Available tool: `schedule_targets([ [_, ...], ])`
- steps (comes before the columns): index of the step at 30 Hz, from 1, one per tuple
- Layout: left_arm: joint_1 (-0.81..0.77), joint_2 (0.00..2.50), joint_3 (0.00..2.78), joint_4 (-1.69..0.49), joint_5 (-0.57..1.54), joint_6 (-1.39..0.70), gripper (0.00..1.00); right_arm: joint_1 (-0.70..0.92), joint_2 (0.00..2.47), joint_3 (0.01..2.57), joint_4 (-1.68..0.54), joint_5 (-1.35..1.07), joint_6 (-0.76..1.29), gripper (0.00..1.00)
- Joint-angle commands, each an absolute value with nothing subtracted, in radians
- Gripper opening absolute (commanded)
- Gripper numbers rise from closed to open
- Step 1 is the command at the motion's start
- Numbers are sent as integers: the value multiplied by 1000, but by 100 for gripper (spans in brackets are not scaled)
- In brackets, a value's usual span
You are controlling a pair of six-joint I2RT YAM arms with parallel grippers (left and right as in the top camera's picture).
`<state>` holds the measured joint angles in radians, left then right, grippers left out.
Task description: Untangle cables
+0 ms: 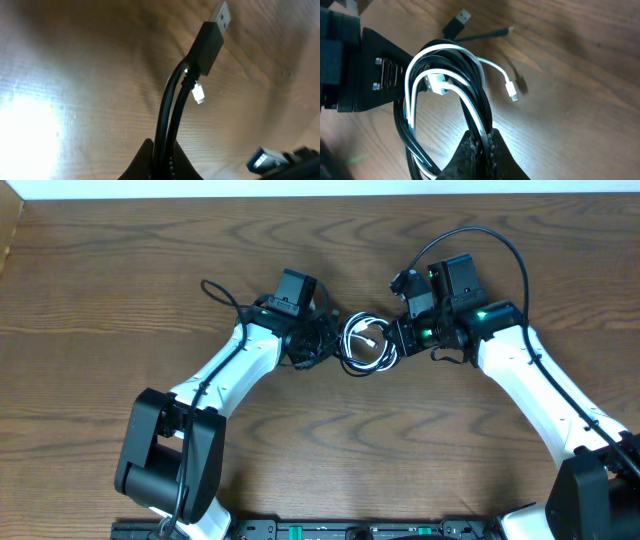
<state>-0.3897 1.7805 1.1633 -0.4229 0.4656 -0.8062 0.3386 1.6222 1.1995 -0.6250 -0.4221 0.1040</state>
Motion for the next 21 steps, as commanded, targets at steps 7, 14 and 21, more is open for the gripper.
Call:
schedule_targets([
  [7,-363,1783,1160,-402,468,-531,8,356,1621,1151,-619,-381,420,1],
  [14,-355,1782,1160,-392,402,-509,7,386,1621,1082,-587,-364,691,1],
  [21,-355,1782,1160,-317,400,-425,7,484,1621,962,-480,-364,791,4],
])
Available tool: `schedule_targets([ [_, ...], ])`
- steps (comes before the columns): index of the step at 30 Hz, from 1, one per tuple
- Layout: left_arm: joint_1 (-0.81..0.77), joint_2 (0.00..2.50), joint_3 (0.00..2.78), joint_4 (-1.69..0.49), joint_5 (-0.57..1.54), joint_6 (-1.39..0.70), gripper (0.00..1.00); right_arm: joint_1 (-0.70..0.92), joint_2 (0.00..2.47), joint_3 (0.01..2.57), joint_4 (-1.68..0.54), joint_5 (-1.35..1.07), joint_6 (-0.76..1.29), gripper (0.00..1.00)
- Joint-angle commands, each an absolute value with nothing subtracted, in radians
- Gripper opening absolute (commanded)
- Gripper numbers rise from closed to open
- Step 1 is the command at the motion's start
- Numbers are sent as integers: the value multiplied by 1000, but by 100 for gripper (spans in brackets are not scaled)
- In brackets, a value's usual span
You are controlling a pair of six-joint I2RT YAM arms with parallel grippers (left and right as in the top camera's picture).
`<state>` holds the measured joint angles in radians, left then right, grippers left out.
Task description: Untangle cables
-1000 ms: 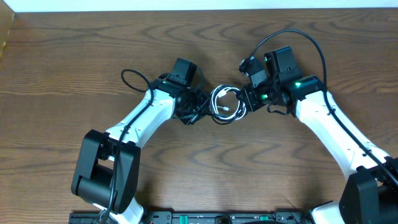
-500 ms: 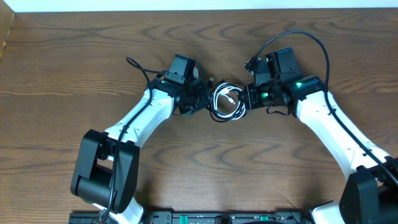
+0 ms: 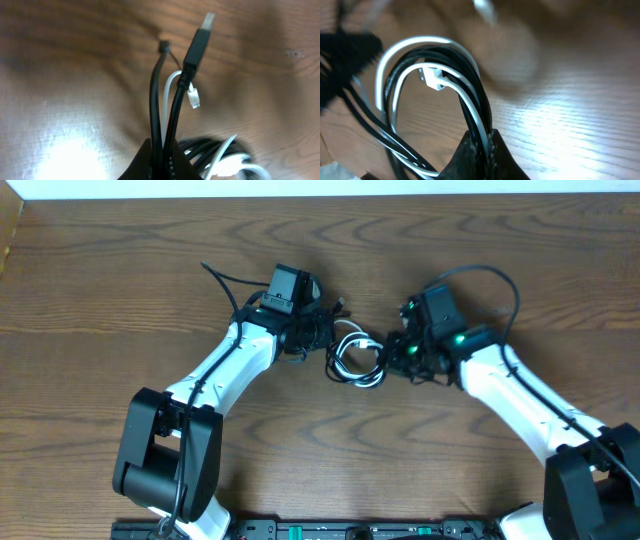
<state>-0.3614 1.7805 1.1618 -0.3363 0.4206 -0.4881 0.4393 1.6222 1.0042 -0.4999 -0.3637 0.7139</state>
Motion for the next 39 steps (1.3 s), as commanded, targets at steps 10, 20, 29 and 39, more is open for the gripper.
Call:
schedule_targets([
  [10,-353,1780,1160,-289,405,-421,7,536,1581,957,-480,-445,505,22],
  [20,-354,1764,1160,-277,517,-207,7,405,1464,974,-462,-485,363,36],
  [29,-353,1761,1161,-245,516,-606,7,339,1468,973,-463,-656,47,61],
  [39,-355,1761,1161,-241,547,-493,8,319,1482,973,-434,-462,126,51],
])
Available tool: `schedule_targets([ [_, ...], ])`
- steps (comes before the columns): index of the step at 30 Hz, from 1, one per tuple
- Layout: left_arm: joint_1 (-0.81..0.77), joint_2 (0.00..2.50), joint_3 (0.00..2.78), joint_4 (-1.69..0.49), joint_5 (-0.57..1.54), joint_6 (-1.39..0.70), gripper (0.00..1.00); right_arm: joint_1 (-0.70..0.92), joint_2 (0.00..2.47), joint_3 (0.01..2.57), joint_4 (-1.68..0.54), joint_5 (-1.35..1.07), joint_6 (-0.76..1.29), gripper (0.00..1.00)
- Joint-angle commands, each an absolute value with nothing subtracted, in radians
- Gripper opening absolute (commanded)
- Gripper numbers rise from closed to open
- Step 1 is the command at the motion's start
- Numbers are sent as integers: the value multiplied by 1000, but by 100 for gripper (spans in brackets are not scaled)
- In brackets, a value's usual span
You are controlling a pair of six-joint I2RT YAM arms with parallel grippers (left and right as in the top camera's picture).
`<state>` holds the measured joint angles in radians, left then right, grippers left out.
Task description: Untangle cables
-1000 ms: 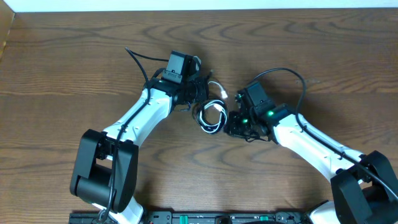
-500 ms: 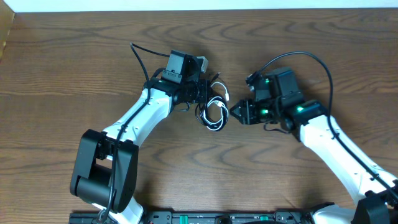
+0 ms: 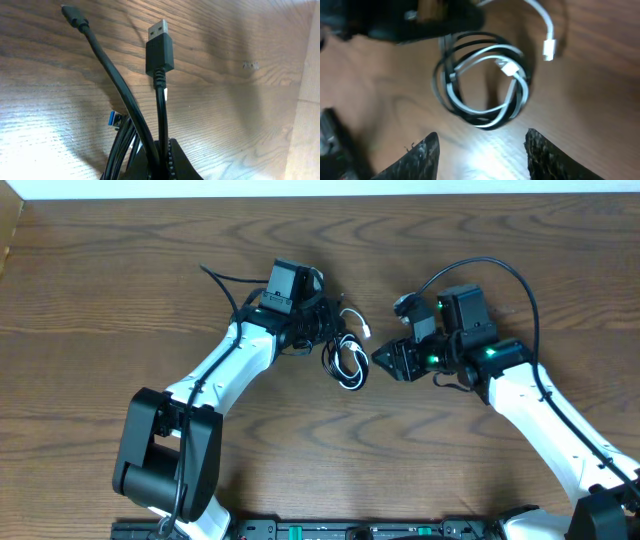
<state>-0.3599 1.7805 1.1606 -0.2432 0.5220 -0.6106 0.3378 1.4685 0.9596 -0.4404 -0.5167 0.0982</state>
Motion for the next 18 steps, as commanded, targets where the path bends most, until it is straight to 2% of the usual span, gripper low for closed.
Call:
schedule_targets([
  [1,-355,1761,1161,-241,547,-478,8,312,1485,973,-433,-487,127,52],
  [6,-355,1761,1161,-241,580,-496,7,307,1544,971,-383,-649,113,54],
  [13,-355,1761,1161,-192,778,-502,8,308,1705,970,-93,-906,96,52],
  [18,-355,1761,1161,-156,844,-504,7,308,1782,970,103,-1041,165,44],
])
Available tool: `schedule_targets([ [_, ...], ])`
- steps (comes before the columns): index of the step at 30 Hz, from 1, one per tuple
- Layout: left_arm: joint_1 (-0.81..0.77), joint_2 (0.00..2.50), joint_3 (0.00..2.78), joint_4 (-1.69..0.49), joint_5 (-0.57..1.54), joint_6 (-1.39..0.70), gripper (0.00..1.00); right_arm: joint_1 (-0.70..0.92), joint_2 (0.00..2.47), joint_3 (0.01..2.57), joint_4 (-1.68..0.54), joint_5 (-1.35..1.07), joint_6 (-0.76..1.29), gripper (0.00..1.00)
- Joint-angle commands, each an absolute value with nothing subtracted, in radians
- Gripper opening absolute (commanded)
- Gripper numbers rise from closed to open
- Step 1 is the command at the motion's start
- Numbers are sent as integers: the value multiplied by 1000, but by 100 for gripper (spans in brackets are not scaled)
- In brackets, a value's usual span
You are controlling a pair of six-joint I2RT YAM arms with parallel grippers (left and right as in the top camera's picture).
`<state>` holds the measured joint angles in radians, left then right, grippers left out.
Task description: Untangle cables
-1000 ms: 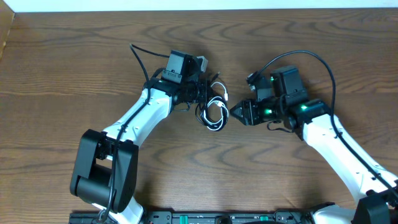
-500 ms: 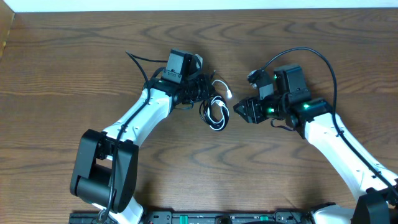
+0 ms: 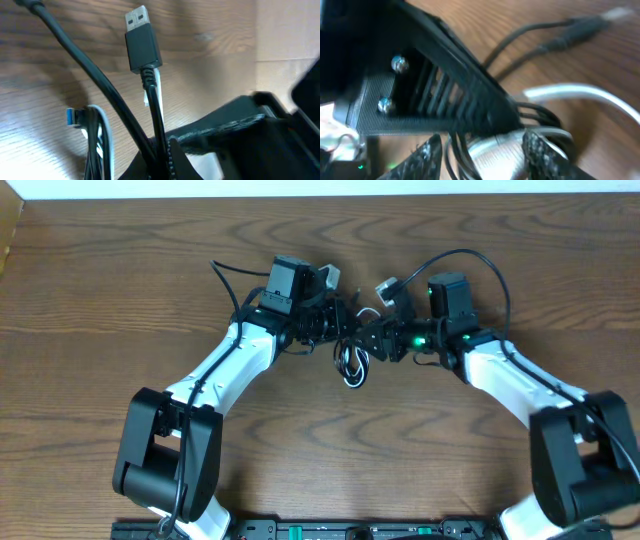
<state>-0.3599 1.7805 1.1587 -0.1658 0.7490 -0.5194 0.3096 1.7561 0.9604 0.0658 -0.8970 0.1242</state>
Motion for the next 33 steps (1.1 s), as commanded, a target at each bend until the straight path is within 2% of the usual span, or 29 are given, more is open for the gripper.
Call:
schedule_targets([
  [1,-355,1761,1161,-154,849,-513,7,309,1792,970,125,-1056,172,42],
  [9,-355,1761,1161,-154,849,-537,8,317,1807,970,167,-1068,180,25],
  [16,-356,1761,1161,-150,849,-628,7,323,1807,970,199,-1065,217,17],
  [19,-356,1761,1161,-147,849,-630,7,322,1807,970,198,-1065,217,8],
  [20,-356,1761,1161,-147,848,-630,8,321,1807,970,199,-1065,217,1],
  [23,-355,1761,1161,-145,833,-629,8,321,1807,970,199,-1065,217,1],
  [24,-354,1761,1161,-143,818,-629,13,321,1807,970,199,-1065,218,1],
  [25,-352,1761,1161,-138,805,-628,26,321,1807,970,199,-1065,221,1],
  [26,-347,1761,1161,-133,799,-625,34,321,1807,970,200,-1065,225,1],
  [29,-304,1761,1161,-104,818,-627,52,319,1807,970,203,-1056,253,1],
  [33,-225,1761,1161,-109,945,-626,65,315,1807,970,217,-1017,339,1],
])
